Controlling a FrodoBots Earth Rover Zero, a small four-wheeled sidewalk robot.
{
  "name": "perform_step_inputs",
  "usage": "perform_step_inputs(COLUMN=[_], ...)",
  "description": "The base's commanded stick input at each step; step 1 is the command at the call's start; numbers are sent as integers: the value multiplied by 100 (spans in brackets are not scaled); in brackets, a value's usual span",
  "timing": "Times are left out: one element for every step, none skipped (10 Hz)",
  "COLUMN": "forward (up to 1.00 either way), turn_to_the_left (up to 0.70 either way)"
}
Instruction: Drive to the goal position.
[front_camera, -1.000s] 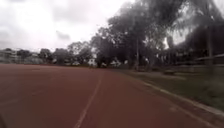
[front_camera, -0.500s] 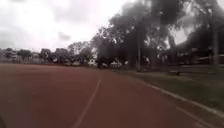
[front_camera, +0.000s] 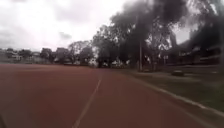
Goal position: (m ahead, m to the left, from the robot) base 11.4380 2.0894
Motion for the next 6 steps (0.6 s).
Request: perform_step_inputs(forward=[85,85,85,85,85,85], turn_to_the_left=[0,0,0,0,0,0])
